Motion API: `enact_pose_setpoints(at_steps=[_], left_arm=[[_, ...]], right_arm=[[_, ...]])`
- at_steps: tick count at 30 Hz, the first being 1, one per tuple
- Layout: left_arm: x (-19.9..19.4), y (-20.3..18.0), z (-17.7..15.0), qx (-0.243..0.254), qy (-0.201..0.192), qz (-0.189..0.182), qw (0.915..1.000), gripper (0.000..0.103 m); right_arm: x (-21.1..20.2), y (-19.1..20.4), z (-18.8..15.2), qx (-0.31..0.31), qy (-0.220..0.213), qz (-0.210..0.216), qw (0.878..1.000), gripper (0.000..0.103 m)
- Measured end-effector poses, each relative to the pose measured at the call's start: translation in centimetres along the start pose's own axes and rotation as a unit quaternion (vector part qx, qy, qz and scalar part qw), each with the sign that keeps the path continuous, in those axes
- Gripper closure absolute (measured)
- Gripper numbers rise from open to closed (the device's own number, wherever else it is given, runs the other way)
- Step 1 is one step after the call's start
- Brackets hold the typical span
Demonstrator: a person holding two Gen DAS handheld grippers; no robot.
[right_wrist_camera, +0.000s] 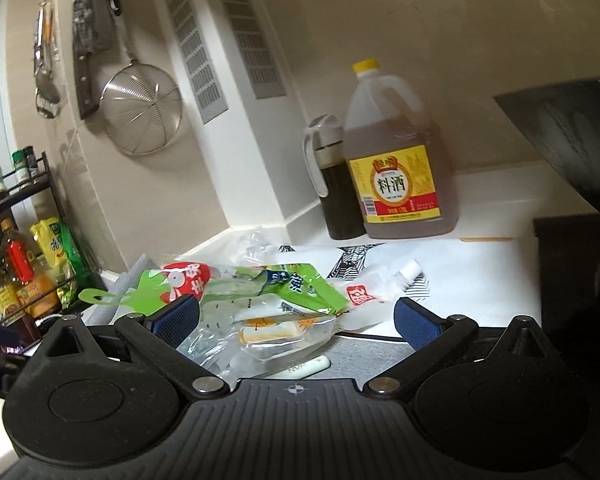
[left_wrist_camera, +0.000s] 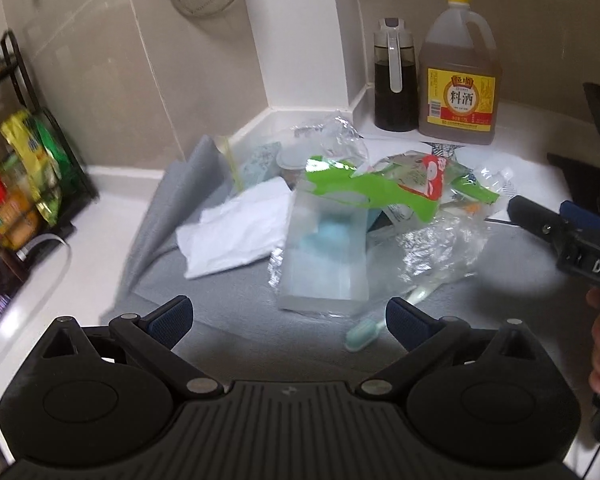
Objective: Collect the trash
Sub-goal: 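Grasp the clear plastic box with the left tool while the right tool grasps the green snack wrapper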
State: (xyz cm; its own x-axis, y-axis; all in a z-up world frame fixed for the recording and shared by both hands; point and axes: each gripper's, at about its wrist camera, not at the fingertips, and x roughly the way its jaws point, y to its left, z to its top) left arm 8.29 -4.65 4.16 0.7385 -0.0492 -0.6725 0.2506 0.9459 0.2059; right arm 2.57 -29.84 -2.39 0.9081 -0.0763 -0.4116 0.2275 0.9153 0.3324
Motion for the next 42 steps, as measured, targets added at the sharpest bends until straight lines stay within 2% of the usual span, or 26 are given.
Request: enact_pose_setpoints(at_steps=[4,6,7,10,11,12,14,15,17,18,20,23,28,34,42], left_arm=[[0.0,1.0,-1.5,-0.035,0.033,-0.042,0.9979,0.0],[-0.3,1.5,-2.5,-0.041,0.056,-0.049,0.9963,0.0],[-0.5,1.8,-2.9,-0.039,0.063,-0.05,0.996,0.0],[-1.3,3.1,-3.5,-0.054,0.054,-0.04,0.9963,0.0],[-1.5,3.5,-3.5,-0.06,0.049,-0.039,0.9962,0.0],[-1.7,3.9,-3.4,-0.064,0.047,-0.04,0.996,0.0],[-2.1,4.8,-2.8,-0.077,0.038,-0.041,0.9955,0.0],[-2.3,5.1,-2.8,-0.08,0.031,-0.037,0.9956,0.0],[-2.4,5.5,-2.4,-0.083,0.021,-0.033,0.9958,0.0],[-2.3,5.6,-2.2,-0.082,0.017,-0.028,0.9961,0.0],[-1.7,5.6,-1.9,-0.079,0.009,-0.015,0.9968,0.0],[-0.2,5.5,-1.3,-0.084,0.011,-0.005,0.9964,0.0],[1.7,5.0,-0.1,-0.092,0.012,-0.015,0.9956,0.0],[2.6,4.3,0.4,-0.063,0.013,-0.002,0.9979,0.0],[3.3,3.8,2.0,-0.034,-0.003,-0.009,0.9994,0.0]], right_arm=[[-0.6,0.8,0.0,-0.019,-0.02,0.01,1.0,0.0],[-1.7,1.2,0.3,-0.028,-0.056,0.019,0.998,0.0],[-2.3,1.7,0.8,-0.035,-0.075,0.01,0.997,0.0],[-3.8,3.7,3.2,-0.057,-0.138,0.002,0.989,0.0],[-3.5,4.1,4.0,-0.054,-0.142,0.004,0.988,0.0],[-2.5,4.0,4.8,-0.035,-0.122,0.011,0.992,0.0],[1.0,2.9,5.4,0.032,-0.029,0.036,0.998,0.0],[2.3,2.4,5.3,0.048,-0.011,0.03,0.998,0.0],[3.2,1.7,4.7,0.058,-0.042,-0.004,0.997,0.0],[3.3,1.3,4.3,0.065,-0.06,-0.008,0.996,0.0],[4.0,0.2,3.6,0.082,-0.066,0.011,0.994,0.0],[5.2,-1.0,3.1,0.108,-0.037,0.005,0.993,0.0],[5.6,-0.8,2.2,0.121,-0.025,0.01,0.992,0.0],[6.0,-0.6,1.8,0.13,-0.001,0.022,0.991,0.0],[6.9,-0.7,1.4,0.162,0.037,0.049,0.985,0.0]])
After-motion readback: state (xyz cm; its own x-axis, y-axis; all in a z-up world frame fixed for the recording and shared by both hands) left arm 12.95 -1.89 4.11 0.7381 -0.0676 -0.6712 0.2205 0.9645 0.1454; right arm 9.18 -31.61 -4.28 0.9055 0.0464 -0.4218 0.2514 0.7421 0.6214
